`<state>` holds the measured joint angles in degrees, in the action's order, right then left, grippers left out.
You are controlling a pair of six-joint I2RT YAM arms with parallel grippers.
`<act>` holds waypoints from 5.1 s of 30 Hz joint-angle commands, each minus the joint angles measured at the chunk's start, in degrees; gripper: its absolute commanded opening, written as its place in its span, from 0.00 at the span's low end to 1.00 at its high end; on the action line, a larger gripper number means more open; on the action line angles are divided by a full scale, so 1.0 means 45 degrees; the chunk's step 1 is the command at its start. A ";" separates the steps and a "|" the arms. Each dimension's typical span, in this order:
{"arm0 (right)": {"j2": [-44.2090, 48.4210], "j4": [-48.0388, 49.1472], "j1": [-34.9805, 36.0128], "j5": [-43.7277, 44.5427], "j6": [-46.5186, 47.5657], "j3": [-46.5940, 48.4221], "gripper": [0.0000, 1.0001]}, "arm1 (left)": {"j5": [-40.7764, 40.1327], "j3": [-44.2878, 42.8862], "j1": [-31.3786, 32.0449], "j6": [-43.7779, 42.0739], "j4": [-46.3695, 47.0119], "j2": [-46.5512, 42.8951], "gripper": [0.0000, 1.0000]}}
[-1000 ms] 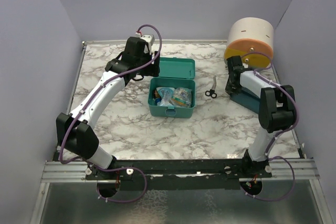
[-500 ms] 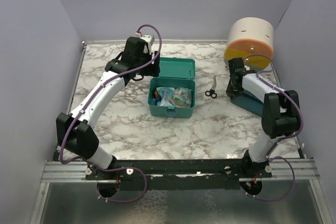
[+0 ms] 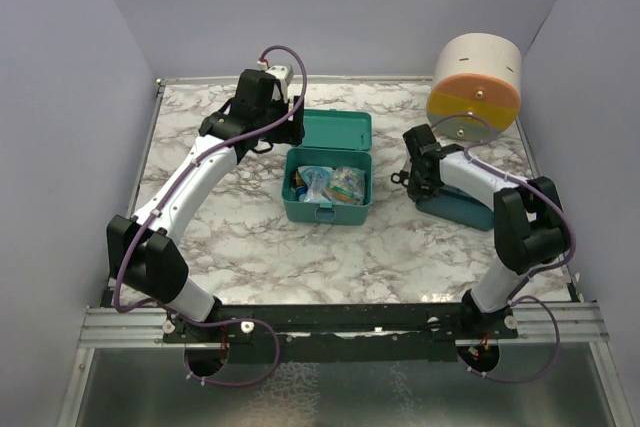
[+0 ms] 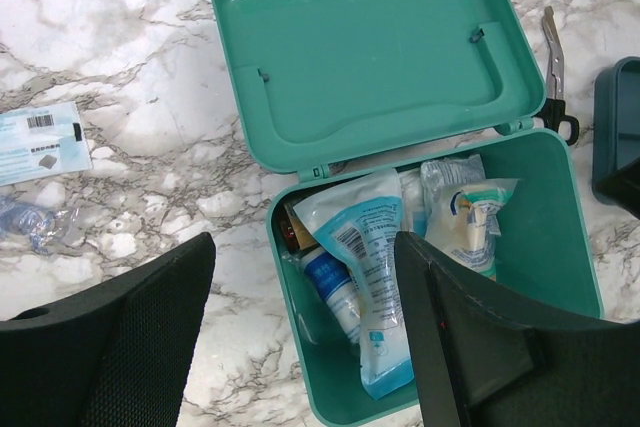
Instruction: Organize the medicine kit
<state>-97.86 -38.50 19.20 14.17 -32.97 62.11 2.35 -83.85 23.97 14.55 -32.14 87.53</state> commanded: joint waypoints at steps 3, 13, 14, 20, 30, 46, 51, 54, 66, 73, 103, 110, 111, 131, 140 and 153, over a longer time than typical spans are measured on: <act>0.1030 -0.0865 0.0163 -0.0152 -0.0724 -0.0591 0.01 | 0.0432 0.0118 -0.0125 -0.0149 0.0316 -0.0114 0.74; 0.1550 -0.0905 0.0657 -0.0519 -0.0742 -0.1170 0.01 | 0.0609 0.0172 -0.0129 -0.0043 0.0448 -0.0055 0.74; 0.1528 -0.0849 0.0731 -0.0577 -0.0647 -0.1209 0.01 | 0.0598 0.0177 -0.0130 -0.0063 0.0444 -0.0056 0.74; 0.1212 -0.0587 0.1056 -0.0943 0.0097 -0.1387 0.01 | 0.0616 0.0158 -0.0128 -0.0068 0.0499 -0.0053 0.74; 0.1255 -0.0764 0.1138 -0.1310 0.0861 -0.2004 0.01 | 0.0571 0.0288 -0.0159 -0.0093 0.0502 -0.0122 0.74; 0.2331 -0.1609 0.1157 -0.1857 0.0250 -0.1429 0.59 | 0.0502 0.0408 -0.0189 -0.0459 0.0593 -0.0218 0.99; 0.2616 -0.2435 0.1144 -0.1587 0.0040 -0.0002 0.61 | 0.0388 0.0559 -0.0207 -0.0537 0.0543 -0.0390 0.99; 0.2470 -0.2653 0.1143 -0.1236 0.0063 0.1061 0.61 | 0.0333 0.0616 -0.0245 -0.0503 0.0555 -0.0426 0.99; -0.2176 -0.2576 0.0369 -0.0980 0.0686 0.6051 0.64 | 0.0010 0.0541 -0.0364 -0.0653 0.0502 -0.0745 0.99; -0.3169 -0.2383 -0.0438 -0.1208 0.0696 0.7045 0.65 | -0.0166 0.0789 -0.0420 -0.0445 0.0445 -0.1064 0.99; -0.5281 -0.2341 -0.1005 -0.2150 -0.0020 0.6524 0.61 | 0.0276 0.0627 -0.0867 -0.0376 0.0437 -0.0569 0.99; -0.5342 -0.2045 -0.1005 -0.2056 -0.0036 0.6255 0.59 | 0.0403 0.0609 -0.0968 -0.0361 0.0441 -0.0504 0.99; -0.5367 -0.2030 -0.1005 -0.2039 -0.0063 0.6257 0.59 | 0.0414 0.0607 -0.0970 -0.0361 0.0445 -0.0478 0.99; -0.5766 -0.2297 -0.1008 -0.1826 -0.0632 0.5874 0.44 | 0.0535 0.0431 -0.1161 -0.0518 0.0497 -0.0252 0.99; -0.5962 -0.2326 -0.1005 -0.1734 -0.0525 0.5733 0.15 | 0.0578 0.0519 -0.1262 -0.0537 0.0562 -0.0270 0.99; -0.5469 -0.2384 -0.1005 -0.1651 -0.0381 0.6059 0.01 | 0.0718 0.0490 -0.1361 -0.0570 0.0640 -0.0220 0.99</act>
<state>-120.49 -49.45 14.50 5.74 -34.83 90.28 3.84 -80.84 18.33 12.45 -30.48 86.37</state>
